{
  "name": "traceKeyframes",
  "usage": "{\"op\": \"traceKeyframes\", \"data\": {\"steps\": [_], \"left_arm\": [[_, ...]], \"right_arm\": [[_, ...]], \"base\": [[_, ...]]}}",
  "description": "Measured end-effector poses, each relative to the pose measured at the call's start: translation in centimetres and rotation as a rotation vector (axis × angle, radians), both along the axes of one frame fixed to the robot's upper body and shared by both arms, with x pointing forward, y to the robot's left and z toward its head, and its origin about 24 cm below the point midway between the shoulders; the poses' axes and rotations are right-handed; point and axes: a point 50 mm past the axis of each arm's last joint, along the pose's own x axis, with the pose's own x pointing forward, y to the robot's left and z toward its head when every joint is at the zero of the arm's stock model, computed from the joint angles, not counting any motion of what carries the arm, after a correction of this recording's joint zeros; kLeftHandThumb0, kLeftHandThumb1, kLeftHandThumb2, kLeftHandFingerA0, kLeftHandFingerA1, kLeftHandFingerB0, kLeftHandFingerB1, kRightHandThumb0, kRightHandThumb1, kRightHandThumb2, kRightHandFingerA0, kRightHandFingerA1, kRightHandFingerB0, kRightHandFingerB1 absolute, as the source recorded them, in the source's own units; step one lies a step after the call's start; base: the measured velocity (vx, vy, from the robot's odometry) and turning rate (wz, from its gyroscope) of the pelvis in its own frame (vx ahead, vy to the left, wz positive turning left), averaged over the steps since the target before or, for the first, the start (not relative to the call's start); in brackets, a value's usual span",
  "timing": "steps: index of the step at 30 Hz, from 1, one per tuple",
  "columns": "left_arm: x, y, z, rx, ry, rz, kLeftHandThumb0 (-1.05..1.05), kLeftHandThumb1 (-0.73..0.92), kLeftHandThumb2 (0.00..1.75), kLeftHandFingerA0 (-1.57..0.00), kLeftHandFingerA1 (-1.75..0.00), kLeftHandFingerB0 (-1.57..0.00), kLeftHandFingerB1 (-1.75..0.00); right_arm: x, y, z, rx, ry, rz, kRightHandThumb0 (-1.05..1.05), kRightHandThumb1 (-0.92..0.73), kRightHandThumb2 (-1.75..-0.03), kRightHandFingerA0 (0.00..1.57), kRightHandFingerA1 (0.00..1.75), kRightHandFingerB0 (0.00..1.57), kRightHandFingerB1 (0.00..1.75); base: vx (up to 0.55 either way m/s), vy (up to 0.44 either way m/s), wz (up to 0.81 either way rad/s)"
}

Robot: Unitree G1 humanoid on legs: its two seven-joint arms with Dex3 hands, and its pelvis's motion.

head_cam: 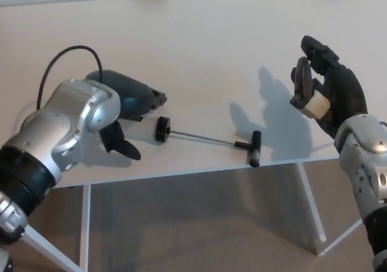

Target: The robot walks towards a desk on which an air pump is kept in the middle. It lifts it up and holds it with its left hand and uses its right hand to compress it by pushing its handle inwards.

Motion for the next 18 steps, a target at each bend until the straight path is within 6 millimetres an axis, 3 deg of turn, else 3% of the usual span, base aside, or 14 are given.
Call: {"op": "traceKeyframes", "data": {"steps": [1, 2, 9, 10, 11, 12, 13, 14, 15, 16, 17, 18], "left_arm": [[-0.02, 0.02, -0.08, 0.012, 0.008, 0.01, -0.95, 0.57, 0.58, 0.0, 0.0, 0.0, 0.0], [-0.05, 0.06, -0.24, 0.035, 0.021, 0.027, -0.88, 0.48, 0.9, 0.0, -0.01, 0.0, 0.0], [-0.13, 0.04, -0.53, 0.073, 0.038, 0.065, -0.83, 0.47, 0.87, 0.0, -0.05, 0.0, -0.03], [-0.14, 0.06, -0.57, 0.083, 0.035, 0.066, -0.73, 0.44, 0.81, -0.19, -0.48, 0.0, -0.12], [-0.14, 0.06, -0.58, 0.084, 0.035, 0.066, -0.73, 0.44, 0.81, -0.19, -0.48, 0.0, -0.12], [-0.16, 0.05, -0.6, 0.091, 0.032, 0.064, -0.57, 0.59, 0.58, -0.47, -0.4, 0.0, -0.16], [-0.18, 0.06, -0.67, 0.103, 0.023, 0.058, -0.57, 0.59, 0.58, -0.47, -0.4, 0.0, -0.16], [-0.22, 0.17, -0.81, 0.127, 0.002, 0.049, -0.23, 0.61, 0.61, -0.67, -1.08, -0.14, -0.29], [-0.22, 0.17, -0.81, 0.127, 0.002, 0.049, -0.23, 0.61, 0.61, -0.67, -1.08, -0.14, -0.29], [-0.23, 0.27, -0.84, 0.141, -0.013, 0.043, -0.2, 0.6, 0.58, -0.77, -0.86, -0.59, -0.43], [-0.24, 0.33, -0.89, 0.157, -0.033, 0.035, -0.2, 0.6, 0.58, -0.77, -0.86, -0.59, -0.43], [-0.22, 0.4, -0.87, 0.171, -0.057, 0.028, -0.28, 0.73, 0.61, -0.78, -1.05, -0.7, -0.5]], "right_arm": [[-0.04, -0.01, 0.03, 0.0, -0.003, 0.0, -0.92, -0.76, -1.11, 0.0, 0.12, 0.0, 0.07], [-0.11, -0.03, 0.02, -0.001, -0.006, 0.0, -0.92, -0.77, -1.11, 0.0, 0.12, 0.0, 0.07], [-0.31, -0.11, -0.13, -0.003, -0.005, -0.002, -0.92, -0.77, -1.12, 0.0, 0.13, 0.0, 0.07], [-0.32, -0.11, -0.07, -0.004, -0.009, -0.002, -0.93, -0.78, -1.12, 0.0, 0.12, 0.0, 0.06], [-0.32, -0.1, -0.06, -0.004, -0.009, -0.002, -0.93, -0.78, -1.12, 0.0, 0.12, 0.0, 0.06], [-0.31, -0.09, -0.01, -0.005, -0.011, -0.001, -0.93, -0.77, -1.12, 0.0, 0.13, 0.0, 0.06], [-0.31, -0.06, 0.04, -0.006, -0.013, 0.0, -0.93, -0.77, -1.12, 0.0, 0.13, 0.0, 0.06], [-0.31, -0.03, 0.09, -0.007, -0.016, 0.002, -0.93, -0.76, -1.11, 0.0, 0.12, 0.0, 0.06], [-0.31, -0.03, 0.09, -0.007, -0.016, 0.002, -0.93, -0.76, -1.11, 0.0, 0.12, 0.0, 0.06], [-0.31, -0.02, 0.13, -0.008, -0.017, 0.002, -0.92, -0.77, -1.11, 0.0, 0.12, 0.0, 0.06], [-0.32, -0.02, 0.18, -0.007, -0.02, 0.002, -0.92, -0.77, -1.11, 0.0, 0.12, 0.0, 0.06], [-0.32, -0.01, 0.27, -0.007, -0.024, 0.003, -0.91, -0.77, -1.11, 0.0, 0.13, 0.0, 0.07]], "base": [[0.0, 0.0, 0.0], [0.0, 0.0, 0.0], [0.0, 0.0, 0.0], [0.0, 0.0, 0.0], [0.0, 0.0, 0.0], [0.0, 0.0, 0.0], [0.0, 0.0, 0.0], [0.0, 0.0, 0.0], [0.0, 0.0, 0.0], [0.0, 0.0, 0.0], [0.0, 0.0, 0.0], [0.0, 0.0, 0.0]]}}
